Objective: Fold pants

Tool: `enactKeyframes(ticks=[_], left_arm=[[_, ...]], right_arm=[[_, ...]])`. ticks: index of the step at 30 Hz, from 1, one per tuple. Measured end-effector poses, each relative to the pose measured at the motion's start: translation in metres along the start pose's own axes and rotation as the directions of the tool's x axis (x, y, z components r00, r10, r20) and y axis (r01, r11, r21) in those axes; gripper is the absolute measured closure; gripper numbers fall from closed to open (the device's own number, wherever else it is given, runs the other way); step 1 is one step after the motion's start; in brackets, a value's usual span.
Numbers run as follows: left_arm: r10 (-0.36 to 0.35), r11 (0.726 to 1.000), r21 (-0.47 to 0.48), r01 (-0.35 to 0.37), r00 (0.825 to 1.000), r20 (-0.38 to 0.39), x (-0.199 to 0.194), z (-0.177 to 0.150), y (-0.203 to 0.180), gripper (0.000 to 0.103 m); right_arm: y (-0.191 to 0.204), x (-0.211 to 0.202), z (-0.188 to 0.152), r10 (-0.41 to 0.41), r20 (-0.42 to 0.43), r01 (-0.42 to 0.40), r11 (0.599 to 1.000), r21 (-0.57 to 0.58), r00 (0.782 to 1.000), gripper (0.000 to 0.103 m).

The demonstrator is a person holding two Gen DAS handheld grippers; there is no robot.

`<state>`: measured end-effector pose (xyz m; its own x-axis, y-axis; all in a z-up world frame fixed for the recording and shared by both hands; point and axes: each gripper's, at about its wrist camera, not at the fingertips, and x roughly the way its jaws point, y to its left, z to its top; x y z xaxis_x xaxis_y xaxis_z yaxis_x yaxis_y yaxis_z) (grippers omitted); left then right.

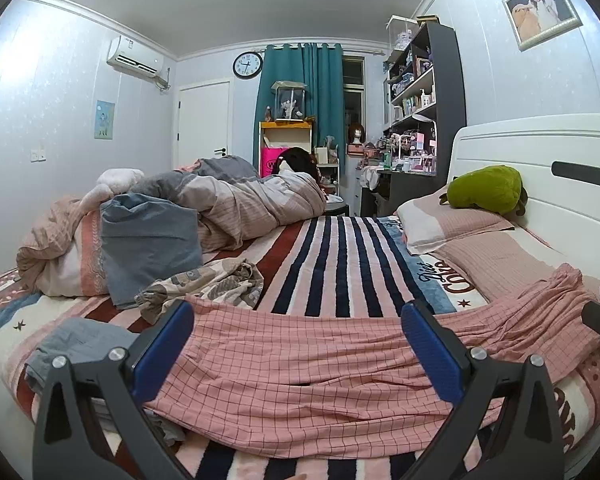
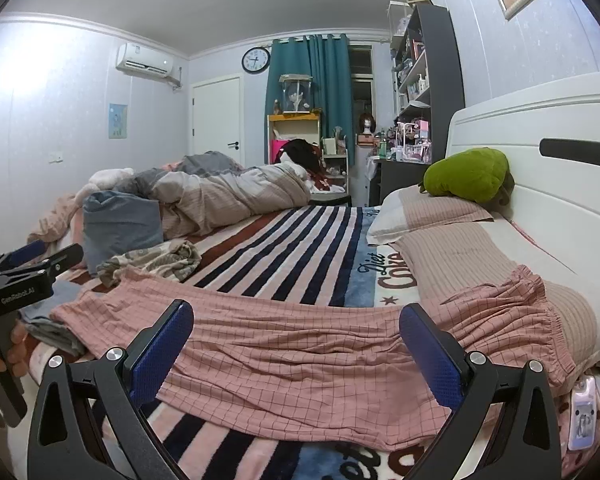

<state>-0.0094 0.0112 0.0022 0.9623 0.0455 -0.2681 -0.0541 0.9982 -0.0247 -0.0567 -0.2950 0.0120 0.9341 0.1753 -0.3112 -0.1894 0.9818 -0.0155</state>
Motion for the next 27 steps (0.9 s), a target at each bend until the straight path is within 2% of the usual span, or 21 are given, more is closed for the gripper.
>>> enactKeyframes(ticks=[20, 27], left_arm=[[0.002, 1.000, 0.009, -0.001, 0.999, -0.034, 0.009, -0.001, -0.002, 0.001], [-0.006, 1.000, 0.016, 0.007, 0.997, -0.071, 0.017, -0.006, -0.003, 0.001]], right_arm=[[-0.019, 0.001, -0.007, 0.015, 0.002, -0.015, 0.999, 0.043, 1.000, 0.000], [-0.026, -0.002, -0.016, -0.032, 0.020, 0.030, 0.998, 0.052, 0.999, 0.000]])
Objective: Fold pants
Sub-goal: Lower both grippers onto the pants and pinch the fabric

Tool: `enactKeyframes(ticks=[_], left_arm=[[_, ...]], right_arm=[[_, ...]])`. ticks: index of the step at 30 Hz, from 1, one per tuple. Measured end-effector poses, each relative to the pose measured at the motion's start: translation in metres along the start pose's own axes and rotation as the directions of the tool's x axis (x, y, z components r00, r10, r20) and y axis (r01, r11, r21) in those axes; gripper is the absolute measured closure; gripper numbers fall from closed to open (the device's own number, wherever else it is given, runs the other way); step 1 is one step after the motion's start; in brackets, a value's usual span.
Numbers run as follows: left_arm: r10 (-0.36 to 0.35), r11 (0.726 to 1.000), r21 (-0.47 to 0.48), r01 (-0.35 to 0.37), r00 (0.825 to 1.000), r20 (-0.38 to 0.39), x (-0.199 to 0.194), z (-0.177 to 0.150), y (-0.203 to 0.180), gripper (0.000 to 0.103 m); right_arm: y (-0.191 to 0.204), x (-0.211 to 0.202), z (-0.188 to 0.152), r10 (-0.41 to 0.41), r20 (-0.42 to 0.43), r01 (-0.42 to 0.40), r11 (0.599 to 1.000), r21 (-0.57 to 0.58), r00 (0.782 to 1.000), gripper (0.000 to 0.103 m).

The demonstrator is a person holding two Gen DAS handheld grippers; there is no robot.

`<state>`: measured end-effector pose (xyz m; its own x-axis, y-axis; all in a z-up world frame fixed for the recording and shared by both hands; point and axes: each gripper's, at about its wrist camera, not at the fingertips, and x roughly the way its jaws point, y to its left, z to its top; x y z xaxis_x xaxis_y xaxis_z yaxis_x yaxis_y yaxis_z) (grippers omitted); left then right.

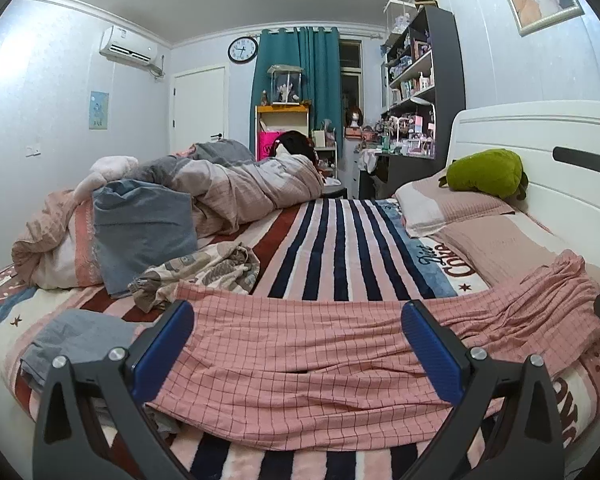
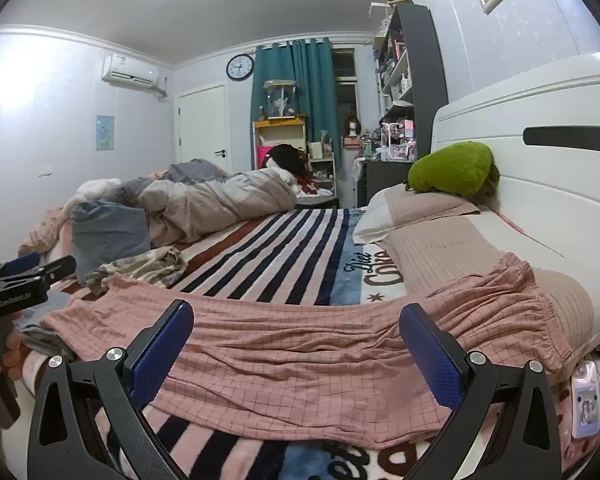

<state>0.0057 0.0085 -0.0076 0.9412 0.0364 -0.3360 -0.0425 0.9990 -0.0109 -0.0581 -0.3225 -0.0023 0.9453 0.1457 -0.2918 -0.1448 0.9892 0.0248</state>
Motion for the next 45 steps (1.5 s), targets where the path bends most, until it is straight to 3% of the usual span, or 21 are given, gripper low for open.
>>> enactKeyframes(ticks=[6, 9, 13, 17, 19, 23, 30, 35, 38, 40, 42, 44, 45], left_arm=[[-0.038, 0.999, -0.032, 0.035, 0.995, -0.097, 0.021, -0.016, 0.013, 0.001], [-0.051, 0.997, -0.060, 0.041, 0.983, -0.177, 0.038, -0.035, 0.025, 0.001], [-0.079, 0.992, -0.121, 0.045, 0.952, -0.295, 0.065, -0.068, 0.052, 0.001], [-0.122, 0.977, -0.209, 0.039, 0.908, -0.401, 0.091, -0.101, 0.076, 0.001], [-0.163, 0.965, -0.259, 0.050, 0.885, -0.435, 0.100, -0.114, 0.082, 0.001], [-0.226, 0.943, -0.324, 0.072, 0.854, -0.469, 0.114, -0.133, 0.089, 0.001], [-0.257, 0.924, -0.376, 0.075, 0.850, -0.460, 0.127, -0.136, 0.093, 0.001], [-0.277, 0.904, -0.420, 0.078, 0.855, -0.438, 0.130, -0.137, 0.102, 0.002], [-0.256, 0.908, -0.414, 0.059, 0.861, -0.439, 0.133, -0.133, 0.105, 0.023], [-0.252, 0.907, -0.417, 0.054, 0.863, -0.437, 0.133, -0.131, 0.105, 0.052], [-0.275, 0.898, -0.434, 0.068, 0.857, -0.436, 0.135, -0.129, 0.107, 0.069], [-0.304, 0.894, -0.436, 0.101, 0.852, -0.426, 0.133, -0.127, 0.106, 0.082], [-0.310, 0.895, -0.431, 0.113, 0.853, -0.421, 0.131, -0.126, 0.105, 0.090]], right_arm=[[-0.018, 0.008, -0.011, -0.085, -0.035, 0.088, 0.991, 0.098, 0.996, 0.000], [-0.036, 0.021, -0.023, 0.007, -0.111, 0.015, 0.980, 0.201, 0.994, 0.000], [-0.051, 0.042, -0.051, 0.039, -0.223, 0.022, 0.964, 0.264, 0.974, 0.000], [-0.065, 0.064, -0.087, 0.043, -0.320, 0.060, 0.951, 0.304, 0.946, 0.002], [-0.071, 0.074, -0.104, 0.055, -0.367, 0.075, 0.940, 0.332, 0.929, 0.019], [-0.080, 0.091, -0.129, 0.105, -0.418, 0.081, 0.912, 0.402, 0.902, 0.021], [-0.091, 0.099, -0.140, 0.080, -0.434, 0.147, 0.874, 0.464, 0.897, 0.028], [-0.098, 0.080, -0.140, 0.038, -0.430, 0.192, 0.856, 0.480, 0.902, 0.028], [-0.108, 0.071, -0.139, -0.030, -0.421, 0.251, 0.840, 0.480, 0.906, 0.029], [-0.115, 0.069, -0.140, -0.058, -0.419, 0.277, 0.830, 0.484, 0.906, 0.028], [-0.119, 0.074, -0.142, -0.046, -0.412, 0.269, 0.821, 0.503, 0.910, 0.029], [-0.123, 0.077, -0.142, -0.045, -0.389, 0.258, 0.817, 0.515, 0.920, 0.034], [-0.126, 0.077, -0.142, -0.048, -0.376, 0.254, 0.814, 0.523, 0.925, 0.044]])
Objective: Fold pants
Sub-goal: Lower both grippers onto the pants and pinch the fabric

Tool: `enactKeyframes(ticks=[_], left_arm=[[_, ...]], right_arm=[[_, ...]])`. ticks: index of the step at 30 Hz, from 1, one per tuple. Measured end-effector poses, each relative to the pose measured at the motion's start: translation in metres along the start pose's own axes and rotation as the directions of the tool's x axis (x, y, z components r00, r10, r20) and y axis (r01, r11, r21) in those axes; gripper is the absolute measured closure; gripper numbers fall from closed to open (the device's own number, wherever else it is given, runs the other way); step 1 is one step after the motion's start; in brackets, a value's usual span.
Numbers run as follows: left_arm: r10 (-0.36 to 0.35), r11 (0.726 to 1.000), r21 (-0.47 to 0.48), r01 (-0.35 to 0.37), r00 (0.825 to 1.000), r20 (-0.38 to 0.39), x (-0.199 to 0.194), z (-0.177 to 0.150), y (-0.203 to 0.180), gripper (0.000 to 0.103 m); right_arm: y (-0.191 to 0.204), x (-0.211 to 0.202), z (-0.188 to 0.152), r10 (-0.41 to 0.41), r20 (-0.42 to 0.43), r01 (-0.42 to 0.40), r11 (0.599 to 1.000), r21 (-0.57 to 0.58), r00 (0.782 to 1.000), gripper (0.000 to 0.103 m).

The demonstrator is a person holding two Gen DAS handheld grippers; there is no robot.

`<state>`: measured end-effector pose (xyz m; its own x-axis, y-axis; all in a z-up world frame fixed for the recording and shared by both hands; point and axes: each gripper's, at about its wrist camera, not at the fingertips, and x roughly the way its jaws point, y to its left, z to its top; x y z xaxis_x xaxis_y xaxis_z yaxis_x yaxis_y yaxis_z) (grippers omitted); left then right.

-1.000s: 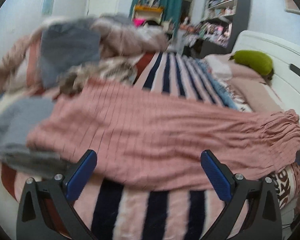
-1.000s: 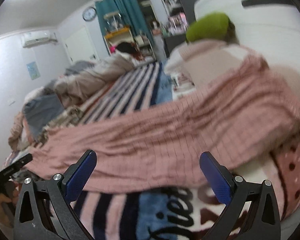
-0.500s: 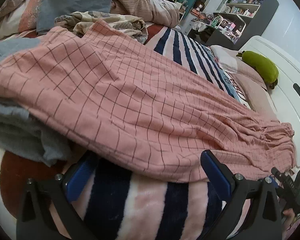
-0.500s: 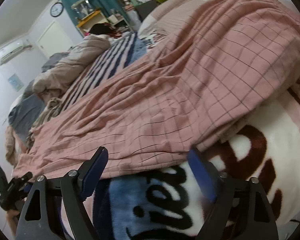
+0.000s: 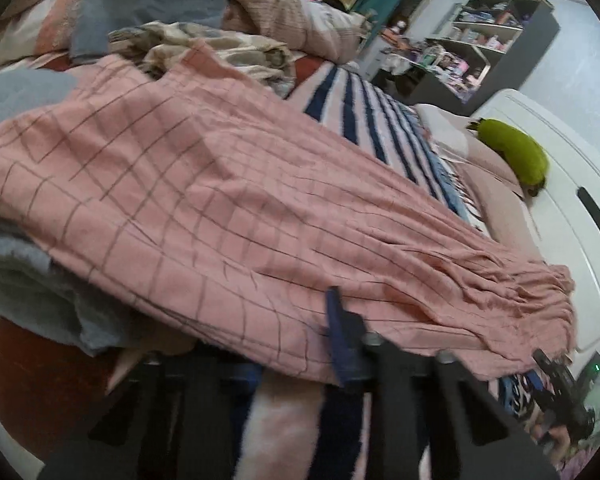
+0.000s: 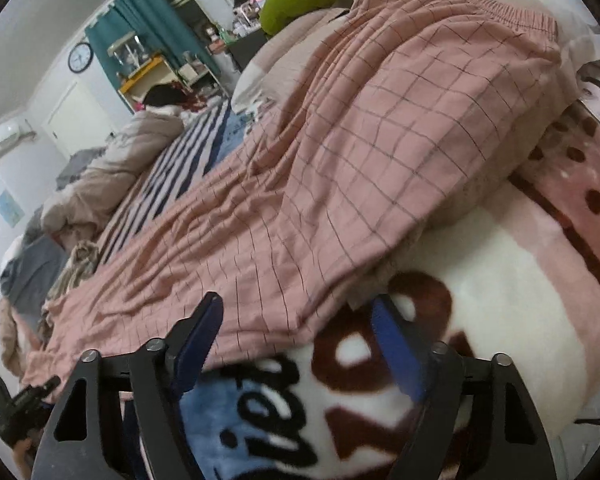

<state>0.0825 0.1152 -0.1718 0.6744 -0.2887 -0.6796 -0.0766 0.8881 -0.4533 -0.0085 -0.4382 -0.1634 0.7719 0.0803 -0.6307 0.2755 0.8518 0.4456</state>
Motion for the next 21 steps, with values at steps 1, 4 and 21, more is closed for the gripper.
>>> enactKeyframes(ticks=[1, 4, 21], left_arm=[[-0.001, 1.000, 0.012, 0.001, 1.000, 0.008, -0.004, 0.000, -0.002, 0.095], [-0.003, 1.000, 0.020, 0.002, 0.999, 0.038, -0.018, 0.001, -0.001, 0.099], [0.010, 0.993, 0.116, -0.024, 0.993, 0.118, -0.066, 0.031, -0.010, 0.101]], right_arm=[[-0.001, 0.000, 0.001, 0.001, 0.008, -0.001, 1.000, 0.007, 1.000, 0.058], [-0.008, 0.003, 0.006, 0.005, 0.007, -0.005, 0.999, 0.043, 1.000, 0.086], [0.014, -0.028, 0.035, 0.161, 0.110, -0.156, 0.987, -0.048, 0.981, 0.101]])
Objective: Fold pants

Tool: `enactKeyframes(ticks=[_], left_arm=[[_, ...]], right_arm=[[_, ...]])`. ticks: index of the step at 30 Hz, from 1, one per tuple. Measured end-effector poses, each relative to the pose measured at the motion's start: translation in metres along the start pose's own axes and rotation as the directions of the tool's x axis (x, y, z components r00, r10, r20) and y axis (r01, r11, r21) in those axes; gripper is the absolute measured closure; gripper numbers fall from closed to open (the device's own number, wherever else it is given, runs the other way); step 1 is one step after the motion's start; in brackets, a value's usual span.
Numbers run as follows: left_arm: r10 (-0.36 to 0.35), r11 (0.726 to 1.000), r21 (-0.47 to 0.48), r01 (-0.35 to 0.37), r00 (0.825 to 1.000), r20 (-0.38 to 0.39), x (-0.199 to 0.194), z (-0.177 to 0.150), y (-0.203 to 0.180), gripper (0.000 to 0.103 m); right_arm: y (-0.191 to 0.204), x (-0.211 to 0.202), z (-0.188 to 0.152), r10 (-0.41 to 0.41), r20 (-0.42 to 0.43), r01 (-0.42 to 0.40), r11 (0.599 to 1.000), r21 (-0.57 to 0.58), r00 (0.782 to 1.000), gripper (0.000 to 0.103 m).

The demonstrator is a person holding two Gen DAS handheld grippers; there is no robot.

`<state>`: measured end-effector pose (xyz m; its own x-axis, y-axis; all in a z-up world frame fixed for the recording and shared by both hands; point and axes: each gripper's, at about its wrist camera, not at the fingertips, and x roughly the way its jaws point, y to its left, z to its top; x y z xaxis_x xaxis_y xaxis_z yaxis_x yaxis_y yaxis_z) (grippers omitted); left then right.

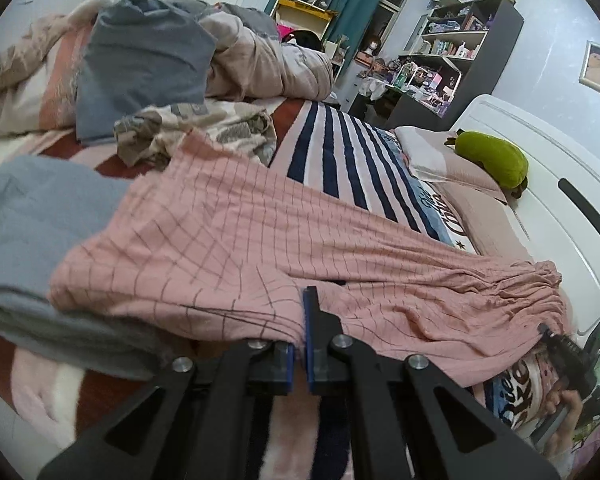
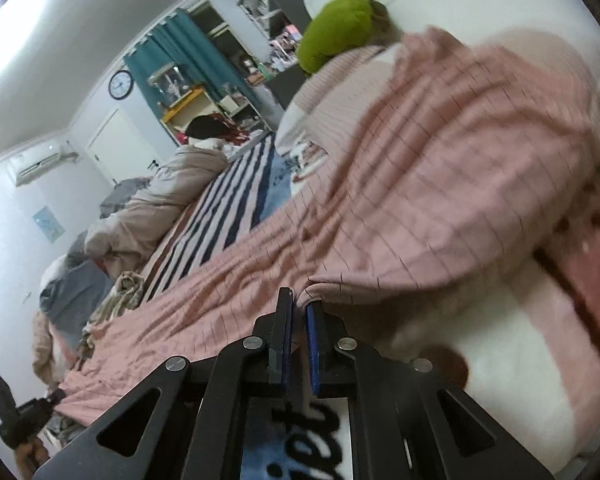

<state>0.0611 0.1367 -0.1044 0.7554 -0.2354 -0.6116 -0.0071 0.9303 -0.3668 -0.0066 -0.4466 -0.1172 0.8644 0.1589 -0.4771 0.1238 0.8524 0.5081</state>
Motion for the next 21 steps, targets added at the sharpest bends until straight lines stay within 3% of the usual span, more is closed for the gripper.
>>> enactKeyframes(ticks=[11, 21], left_arm=[[0.050, 0.995, 0.087, -0.045, 0.997, -0.051, 0.041, 0.053, -0.002, 0.101], [0.135, 0.979, 0.160, -0.125, 0.989, -0.058, 0.088, 0.101, -0.011, 0.100]], right_arm=[[0.044, 0.036, 0.061, 0.032, 0.011, -0.029, 0.985, -0.172, 0.999, 0.102], [0.076, 0.089, 0.091, -0.020, 0.021, 0.025, 0.958, -0.286, 1.000, 0.102]])
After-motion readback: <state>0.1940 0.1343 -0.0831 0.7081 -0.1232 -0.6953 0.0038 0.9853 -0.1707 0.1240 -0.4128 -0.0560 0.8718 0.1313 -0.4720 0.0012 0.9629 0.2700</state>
